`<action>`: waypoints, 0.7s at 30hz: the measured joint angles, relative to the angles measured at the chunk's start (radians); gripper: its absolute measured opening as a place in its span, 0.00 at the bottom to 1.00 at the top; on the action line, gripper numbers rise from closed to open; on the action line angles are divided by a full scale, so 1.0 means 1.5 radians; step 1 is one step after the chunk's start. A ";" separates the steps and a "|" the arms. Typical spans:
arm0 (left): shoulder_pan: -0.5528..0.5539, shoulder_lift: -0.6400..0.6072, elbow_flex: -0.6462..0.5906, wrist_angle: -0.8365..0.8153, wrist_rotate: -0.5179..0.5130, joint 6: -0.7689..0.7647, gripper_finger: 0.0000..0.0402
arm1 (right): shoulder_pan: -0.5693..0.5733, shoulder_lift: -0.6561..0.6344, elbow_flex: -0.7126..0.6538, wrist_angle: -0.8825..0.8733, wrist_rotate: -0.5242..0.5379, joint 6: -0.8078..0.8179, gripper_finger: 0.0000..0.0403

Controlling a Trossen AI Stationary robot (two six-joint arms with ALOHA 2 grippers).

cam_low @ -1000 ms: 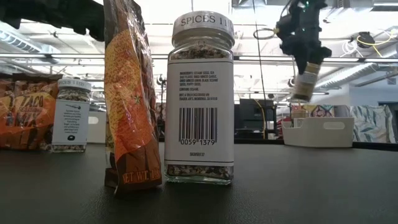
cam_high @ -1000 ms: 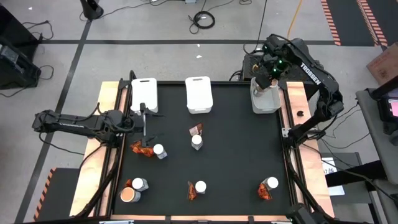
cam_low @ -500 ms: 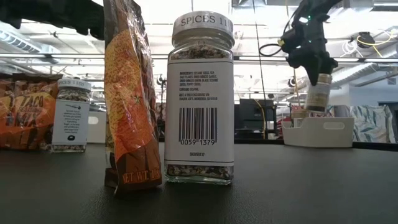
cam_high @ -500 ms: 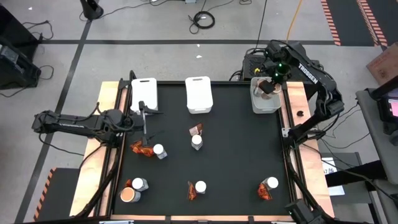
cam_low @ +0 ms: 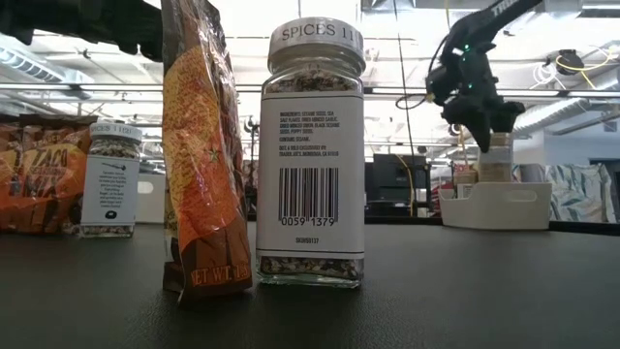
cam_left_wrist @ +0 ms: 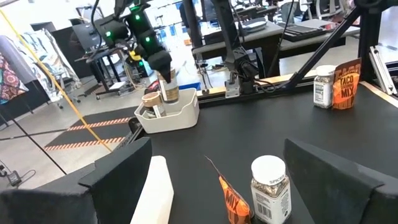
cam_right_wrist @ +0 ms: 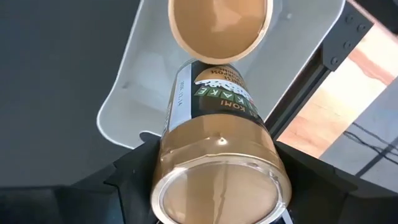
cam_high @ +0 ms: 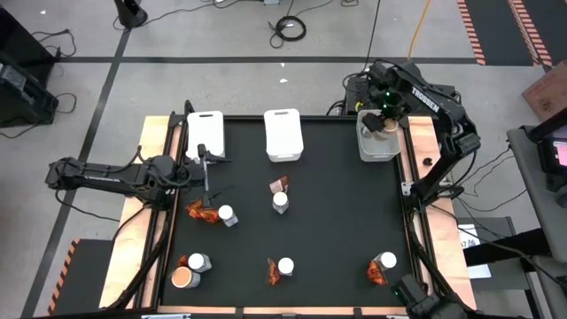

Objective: Sort spices by type
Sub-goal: Put the gold seasoning bottle into the gray bin

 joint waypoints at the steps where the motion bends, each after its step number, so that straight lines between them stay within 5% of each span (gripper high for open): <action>1: 0.000 0.000 0.000 0.000 0.000 0.000 0.92 | -0.002 0.007 0.000 0.001 0.001 0.000 0.69; 21: 0.000 0.000 0.000 -0.004 0.000 0.000 0.92 | -0.022 0.111 0.000 0.081 0.020 -0.038 0.69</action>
